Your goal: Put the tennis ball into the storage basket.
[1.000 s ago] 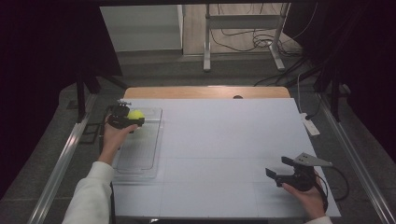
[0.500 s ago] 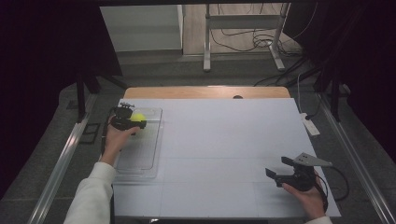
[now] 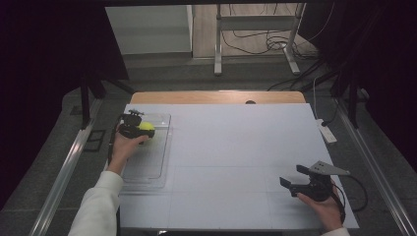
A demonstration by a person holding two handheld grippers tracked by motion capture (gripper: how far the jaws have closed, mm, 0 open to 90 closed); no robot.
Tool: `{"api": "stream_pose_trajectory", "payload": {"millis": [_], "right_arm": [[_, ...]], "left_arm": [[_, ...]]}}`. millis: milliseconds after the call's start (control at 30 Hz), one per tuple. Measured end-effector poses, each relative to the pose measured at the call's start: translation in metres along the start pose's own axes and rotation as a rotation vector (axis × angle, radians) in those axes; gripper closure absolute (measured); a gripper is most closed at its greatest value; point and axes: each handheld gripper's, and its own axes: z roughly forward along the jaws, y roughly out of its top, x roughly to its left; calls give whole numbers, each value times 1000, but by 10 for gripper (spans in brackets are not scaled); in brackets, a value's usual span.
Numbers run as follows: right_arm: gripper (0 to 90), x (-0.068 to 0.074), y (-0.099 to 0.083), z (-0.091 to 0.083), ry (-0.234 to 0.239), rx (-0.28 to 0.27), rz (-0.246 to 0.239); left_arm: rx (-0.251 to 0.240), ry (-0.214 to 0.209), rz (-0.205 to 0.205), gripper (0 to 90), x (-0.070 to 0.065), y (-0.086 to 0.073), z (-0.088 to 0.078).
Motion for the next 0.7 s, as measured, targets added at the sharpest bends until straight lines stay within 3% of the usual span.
{"api": "stream_pose_trajectory", "payload": {"millis": [400,700], "right_arm": [[111,0,0,0,0,0,0],[111,0,0,0,0,-1,1]], "left_arm": [[-4,11,-1,218,-1,0,1],[-71,-10,-7,158,-1,0,-6]]}}
